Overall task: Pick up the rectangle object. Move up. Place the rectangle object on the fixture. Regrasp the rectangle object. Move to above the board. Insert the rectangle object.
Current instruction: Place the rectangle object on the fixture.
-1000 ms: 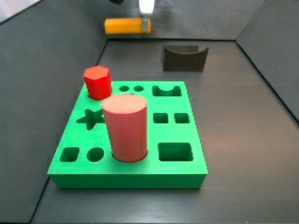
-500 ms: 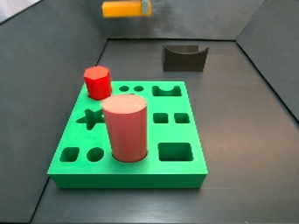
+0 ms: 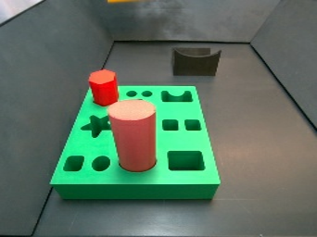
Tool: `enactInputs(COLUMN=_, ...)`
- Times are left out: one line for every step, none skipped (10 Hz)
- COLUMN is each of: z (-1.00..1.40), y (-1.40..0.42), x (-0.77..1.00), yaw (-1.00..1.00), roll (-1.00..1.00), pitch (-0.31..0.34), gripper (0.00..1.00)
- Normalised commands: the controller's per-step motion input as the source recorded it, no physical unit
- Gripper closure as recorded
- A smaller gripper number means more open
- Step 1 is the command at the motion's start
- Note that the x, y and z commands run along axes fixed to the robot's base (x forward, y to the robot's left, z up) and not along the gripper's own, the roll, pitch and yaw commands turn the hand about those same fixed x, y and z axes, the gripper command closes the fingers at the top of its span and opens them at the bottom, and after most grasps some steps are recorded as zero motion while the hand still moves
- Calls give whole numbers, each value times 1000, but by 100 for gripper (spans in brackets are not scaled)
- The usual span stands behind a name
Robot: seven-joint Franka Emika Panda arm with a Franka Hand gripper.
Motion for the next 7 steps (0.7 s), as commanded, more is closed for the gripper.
enactInputs(z=-242, y=-501, x=1000, yaw=1000, roll=-51, pitch=-10, gripper=100)
enactInputs(z=-196, y=-434, x=1000, yaw=1000, roll=-53, pitch=-7, gripper=100)
enactInputs(z=-188, y=-398, x=1000, yaw=1000, roll=-53, pitch=-6, gripper=100)
enactInputs(z=-177, y=-361, x=1000, yaw=1000, roll=-53, pitch=-6, gripper=100)
enactInputs(z=-154, y=-299, x=1000, yaw=1000, roll=-53, pitch=-5, gripper=100)
enactInputs(z=-141, y=-271, x=1000, yaw=1000, roll=-53, pitch=-3, gripper=100)
enactInputs(z=-123, y=-217, x=1000, yaw=1000, roll=-52, pitch=1, gripper=100)
